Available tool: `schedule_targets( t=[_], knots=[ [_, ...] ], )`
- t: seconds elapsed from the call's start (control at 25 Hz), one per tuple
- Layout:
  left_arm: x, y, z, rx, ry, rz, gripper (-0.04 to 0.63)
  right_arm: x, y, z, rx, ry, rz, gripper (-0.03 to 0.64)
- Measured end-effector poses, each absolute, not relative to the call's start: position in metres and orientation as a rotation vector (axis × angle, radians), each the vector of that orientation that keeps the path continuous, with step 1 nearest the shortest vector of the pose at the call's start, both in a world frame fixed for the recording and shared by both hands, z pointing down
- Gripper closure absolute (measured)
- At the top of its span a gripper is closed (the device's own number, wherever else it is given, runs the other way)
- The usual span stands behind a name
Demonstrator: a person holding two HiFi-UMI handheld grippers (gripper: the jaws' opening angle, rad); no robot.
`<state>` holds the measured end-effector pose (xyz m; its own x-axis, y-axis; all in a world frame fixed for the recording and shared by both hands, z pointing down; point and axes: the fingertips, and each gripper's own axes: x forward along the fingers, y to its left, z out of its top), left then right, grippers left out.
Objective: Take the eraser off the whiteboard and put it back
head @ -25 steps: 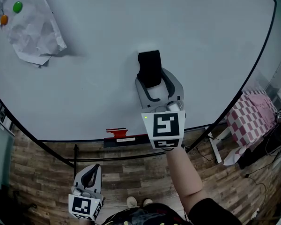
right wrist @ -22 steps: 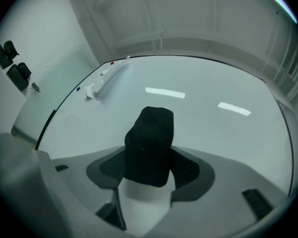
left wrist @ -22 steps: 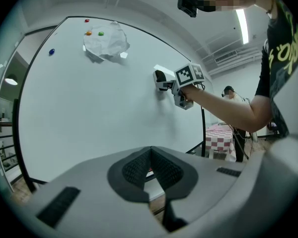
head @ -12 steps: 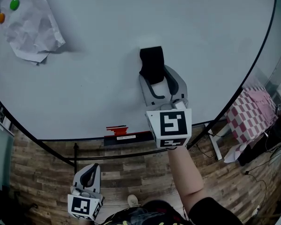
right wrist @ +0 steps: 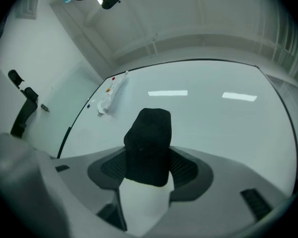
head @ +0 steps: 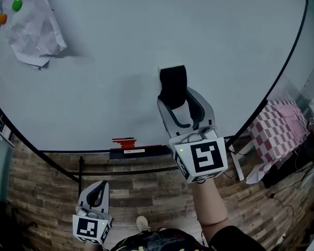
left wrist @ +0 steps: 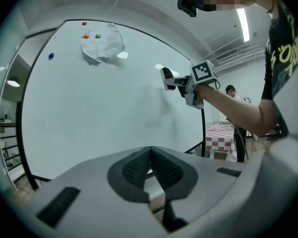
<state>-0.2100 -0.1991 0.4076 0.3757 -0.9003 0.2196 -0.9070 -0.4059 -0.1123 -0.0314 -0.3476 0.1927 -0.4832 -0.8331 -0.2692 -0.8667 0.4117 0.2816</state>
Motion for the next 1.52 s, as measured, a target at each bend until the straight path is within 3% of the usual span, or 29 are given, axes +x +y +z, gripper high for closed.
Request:
schedule_targets(
  t=[0.64, 1.52],
  knots=[
    [-0.165, -0.174, 0.411, 2.584, -1.704, 0.369, 0.589, 0.019, -0.284, 0.24, -1.382, 2.648, 0.3, 0.377],
    [-0.159, -0.176, 0.402, 2.575, -1.734, 0.385, 0.589, 0.022, -0.287, 0.243, -1.318, 2.66, 0.233, 0.376]
  ],
)
